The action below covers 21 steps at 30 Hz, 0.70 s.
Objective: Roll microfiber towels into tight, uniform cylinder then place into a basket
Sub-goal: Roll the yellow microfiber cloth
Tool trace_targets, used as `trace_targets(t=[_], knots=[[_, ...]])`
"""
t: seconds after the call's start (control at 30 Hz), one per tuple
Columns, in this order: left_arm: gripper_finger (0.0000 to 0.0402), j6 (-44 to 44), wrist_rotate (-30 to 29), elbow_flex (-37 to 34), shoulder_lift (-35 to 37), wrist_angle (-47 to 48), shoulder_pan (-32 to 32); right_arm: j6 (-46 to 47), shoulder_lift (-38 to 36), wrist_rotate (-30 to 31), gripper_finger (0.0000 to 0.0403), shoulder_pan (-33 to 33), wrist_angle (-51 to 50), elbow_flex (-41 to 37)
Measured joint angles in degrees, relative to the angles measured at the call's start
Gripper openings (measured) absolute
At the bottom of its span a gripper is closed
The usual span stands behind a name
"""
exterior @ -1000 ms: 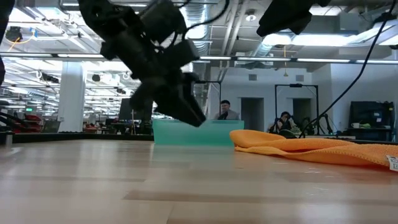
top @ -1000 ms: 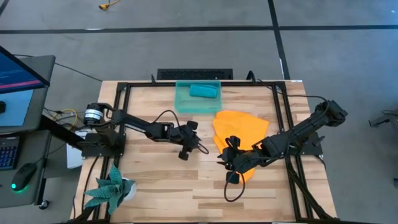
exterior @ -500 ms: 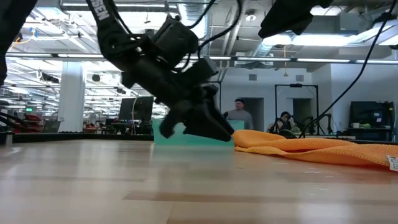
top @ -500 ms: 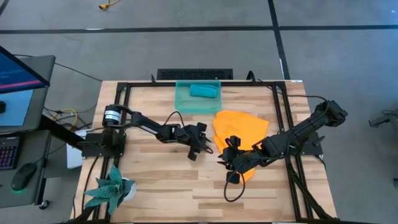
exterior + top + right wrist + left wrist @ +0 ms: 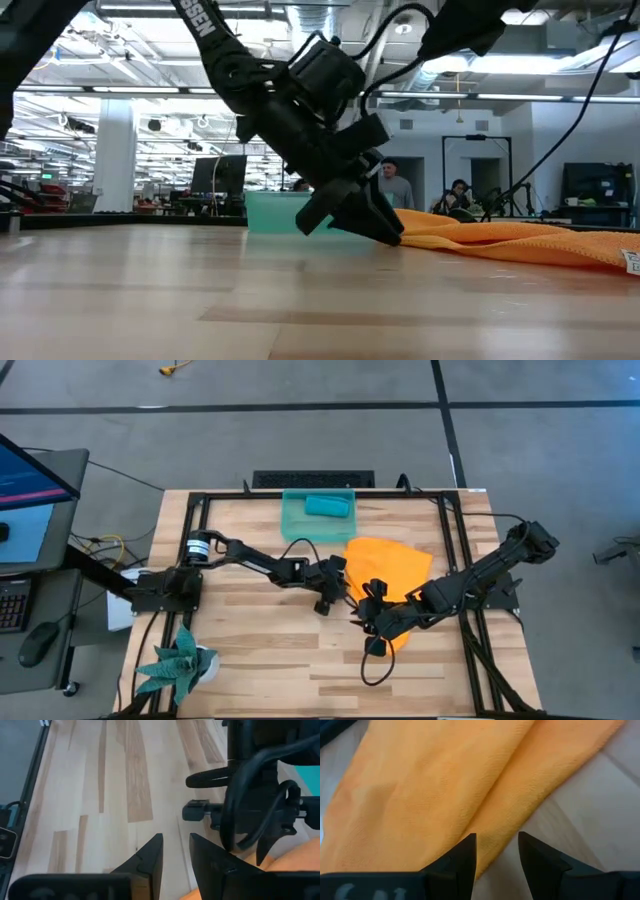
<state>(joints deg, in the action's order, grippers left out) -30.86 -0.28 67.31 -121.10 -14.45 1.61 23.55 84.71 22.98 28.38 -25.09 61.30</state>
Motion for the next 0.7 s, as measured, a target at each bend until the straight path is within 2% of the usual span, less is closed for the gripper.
trace_targets(t=[0.13, 0.53, 0.7], knots=[[0.0137, 0.61, 0.14, 0.31, 0.00, 0.18, 1.00, 0.00, 0.00, 0.03, 0.0118, -0.02, 0.01, 0.00], [0.0135, 4.65, 8.65, 0.63, -1.59, 1.57, 3.65, 0.00, 0.00, 0.03, 0.0118, -0.02, 0.22, 0.00], [0.0108, 7.94, 10.02, 0.63, -1.68, 2.83, 3.80, 0.00, 0.00, 0.03, 0.0118, -0.02, 0.21, 0.00]])
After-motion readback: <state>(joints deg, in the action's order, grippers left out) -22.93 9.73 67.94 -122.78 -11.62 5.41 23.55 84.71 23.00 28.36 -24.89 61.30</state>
